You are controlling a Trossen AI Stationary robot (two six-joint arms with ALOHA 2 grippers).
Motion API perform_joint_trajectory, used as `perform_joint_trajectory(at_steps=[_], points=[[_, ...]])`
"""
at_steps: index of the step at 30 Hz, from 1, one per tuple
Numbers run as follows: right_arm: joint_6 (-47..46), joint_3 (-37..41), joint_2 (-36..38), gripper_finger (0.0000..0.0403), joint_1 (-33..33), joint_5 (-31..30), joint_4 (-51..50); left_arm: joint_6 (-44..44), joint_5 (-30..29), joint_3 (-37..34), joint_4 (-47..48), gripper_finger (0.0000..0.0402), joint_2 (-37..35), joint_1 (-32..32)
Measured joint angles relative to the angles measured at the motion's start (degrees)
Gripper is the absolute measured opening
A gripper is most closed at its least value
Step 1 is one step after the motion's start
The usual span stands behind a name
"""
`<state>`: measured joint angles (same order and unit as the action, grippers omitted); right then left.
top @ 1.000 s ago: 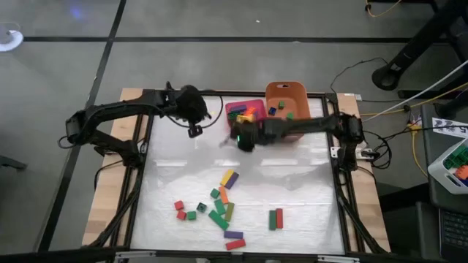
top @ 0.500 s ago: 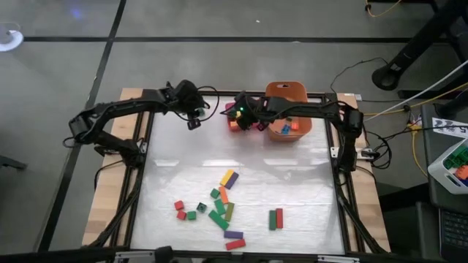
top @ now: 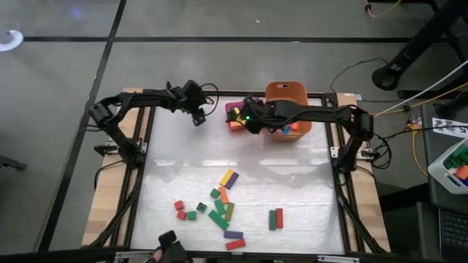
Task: Sort blocks by size
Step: Put the small green game piece into the orange bin
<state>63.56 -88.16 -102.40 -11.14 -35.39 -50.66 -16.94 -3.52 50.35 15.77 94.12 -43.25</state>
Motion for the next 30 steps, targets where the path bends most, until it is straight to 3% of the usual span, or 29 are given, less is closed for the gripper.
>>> perform_joint_trajectory(at_steps=[12,18,22,30], points=[[-9.08,-0.03,4.69,0.0095,3.88,5.06,-7.07,-1.44,1.42,0.1,-4.25,0.0177,5.9,-1.39],[-15.88,0.09,4.91,0.0095,8.11,7.9,-14.49,2.46,5.85,0.11,-4.7,0.0121,5.9,-2.04],[-22.34,0.48,4.91,0.0095,11.29,12.47,-17.4,6.29,13.16,0.11,-6.16,0.0121,6.06,-1.38],[-26.01,5.21,4.89,0.0095,17.73,18.57,-17.52,12.16,35.88,0.98,-9.38,0.0121,5.84,2.49]])
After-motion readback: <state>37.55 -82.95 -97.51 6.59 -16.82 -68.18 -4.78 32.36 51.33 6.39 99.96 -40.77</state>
